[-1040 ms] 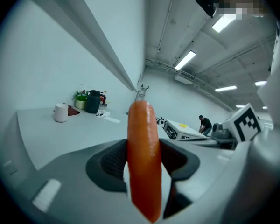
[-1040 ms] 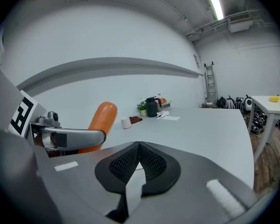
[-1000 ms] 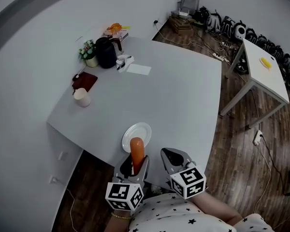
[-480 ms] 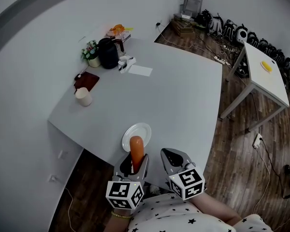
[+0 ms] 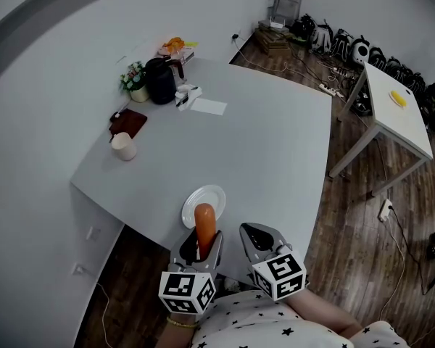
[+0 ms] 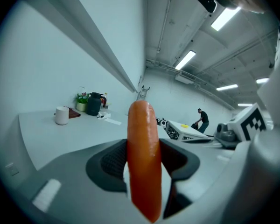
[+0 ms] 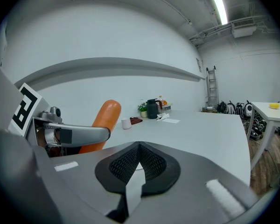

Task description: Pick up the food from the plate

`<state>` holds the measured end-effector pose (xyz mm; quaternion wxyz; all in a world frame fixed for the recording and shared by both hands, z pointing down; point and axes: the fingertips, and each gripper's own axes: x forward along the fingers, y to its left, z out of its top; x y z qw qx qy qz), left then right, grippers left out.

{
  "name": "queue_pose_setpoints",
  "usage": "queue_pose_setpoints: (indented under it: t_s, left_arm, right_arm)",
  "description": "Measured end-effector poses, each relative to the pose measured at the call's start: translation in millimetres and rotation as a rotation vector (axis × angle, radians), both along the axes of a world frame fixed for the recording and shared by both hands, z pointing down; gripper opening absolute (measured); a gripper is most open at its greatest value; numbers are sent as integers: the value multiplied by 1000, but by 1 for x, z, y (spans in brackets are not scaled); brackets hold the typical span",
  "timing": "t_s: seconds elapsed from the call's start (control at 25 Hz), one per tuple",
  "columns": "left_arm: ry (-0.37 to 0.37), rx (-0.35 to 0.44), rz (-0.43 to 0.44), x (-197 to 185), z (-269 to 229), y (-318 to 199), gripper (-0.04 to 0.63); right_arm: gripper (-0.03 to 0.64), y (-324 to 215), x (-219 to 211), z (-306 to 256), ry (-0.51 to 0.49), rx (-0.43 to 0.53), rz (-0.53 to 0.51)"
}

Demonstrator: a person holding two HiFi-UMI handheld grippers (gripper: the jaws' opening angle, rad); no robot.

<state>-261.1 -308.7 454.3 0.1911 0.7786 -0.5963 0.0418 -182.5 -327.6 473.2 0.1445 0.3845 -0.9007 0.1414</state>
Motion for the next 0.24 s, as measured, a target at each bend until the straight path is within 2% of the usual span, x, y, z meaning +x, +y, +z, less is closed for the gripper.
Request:
queue_pose_setpoints:
  t_s: [0.24]
  left_arm:
    - [-2, 6, 2, 1, -1, -1, 212]
  right_arm:
    - [-2, 0, 0, 3, -2, -1, 5]
